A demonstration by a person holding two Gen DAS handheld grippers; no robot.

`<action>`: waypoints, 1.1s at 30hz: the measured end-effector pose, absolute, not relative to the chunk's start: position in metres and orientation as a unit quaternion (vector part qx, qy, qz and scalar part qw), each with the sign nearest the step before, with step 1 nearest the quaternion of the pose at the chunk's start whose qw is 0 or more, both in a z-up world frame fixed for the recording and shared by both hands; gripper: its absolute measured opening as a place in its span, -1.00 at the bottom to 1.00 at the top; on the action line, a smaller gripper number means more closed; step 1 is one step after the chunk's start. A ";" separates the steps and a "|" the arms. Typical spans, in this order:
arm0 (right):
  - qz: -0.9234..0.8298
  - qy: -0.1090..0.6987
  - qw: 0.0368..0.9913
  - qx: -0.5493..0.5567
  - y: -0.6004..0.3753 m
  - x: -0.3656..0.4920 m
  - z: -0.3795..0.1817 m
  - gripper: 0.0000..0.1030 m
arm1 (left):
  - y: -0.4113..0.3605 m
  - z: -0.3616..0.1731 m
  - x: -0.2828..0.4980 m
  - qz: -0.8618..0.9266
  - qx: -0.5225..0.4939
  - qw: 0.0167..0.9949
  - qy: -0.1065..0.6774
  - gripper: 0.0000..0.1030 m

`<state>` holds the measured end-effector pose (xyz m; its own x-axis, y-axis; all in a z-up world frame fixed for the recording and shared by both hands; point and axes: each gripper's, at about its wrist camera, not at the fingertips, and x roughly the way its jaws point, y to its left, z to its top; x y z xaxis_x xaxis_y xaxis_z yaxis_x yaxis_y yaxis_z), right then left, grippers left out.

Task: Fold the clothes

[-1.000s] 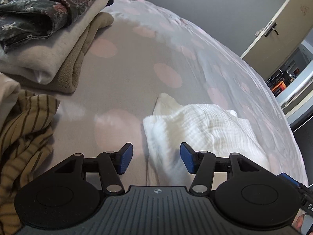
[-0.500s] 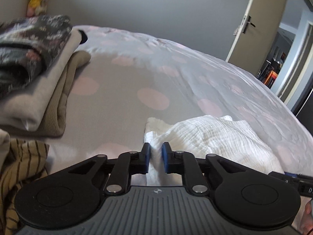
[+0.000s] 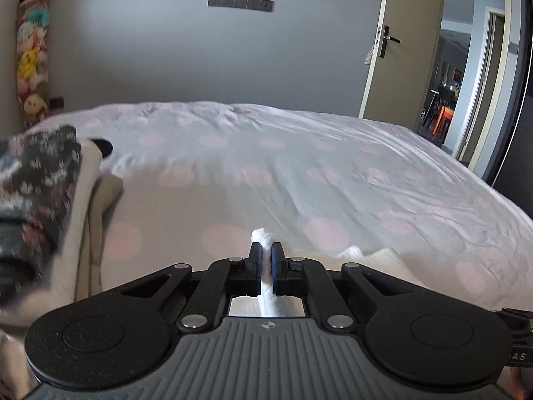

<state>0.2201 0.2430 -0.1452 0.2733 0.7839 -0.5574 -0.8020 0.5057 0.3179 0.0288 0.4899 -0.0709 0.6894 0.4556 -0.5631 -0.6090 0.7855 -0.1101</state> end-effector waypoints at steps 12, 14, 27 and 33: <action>0.509 0.370 0.777 -0.037 0.255 0.218 -0.161 0.30 | 0.522 -0.159 0.021 0.332 -0.200 0.853 0.349 -0.93; 0.510 0.379 0.771 -0.050 0.260 0.217 -0.166 0.30 | 0.524 -0.161 0.018 0.336 -0.212 0.852 0.341 -0.92; 0.496 0.365 0.788 -0.003 0.237 0.222 -0.148 0.30 | 0.479 -0.121 -0.043 0.286 -0.331 0.849 0.296 -0.48; 0.500 0.364 0.786 0.011 0.216 0.209 -0.139 0.30 | 0.452 -0.134 -0.038 0.276 -0.336 0.836 0.336 -0.50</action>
<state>0.2091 0.2158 -0.1388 0.2359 0.7939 -0.5605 -0.7773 0.5003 0.3814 -0.0380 0.4524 -0.1343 0.6219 0.2355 -0.7469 -0.6869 0.6221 -0.3758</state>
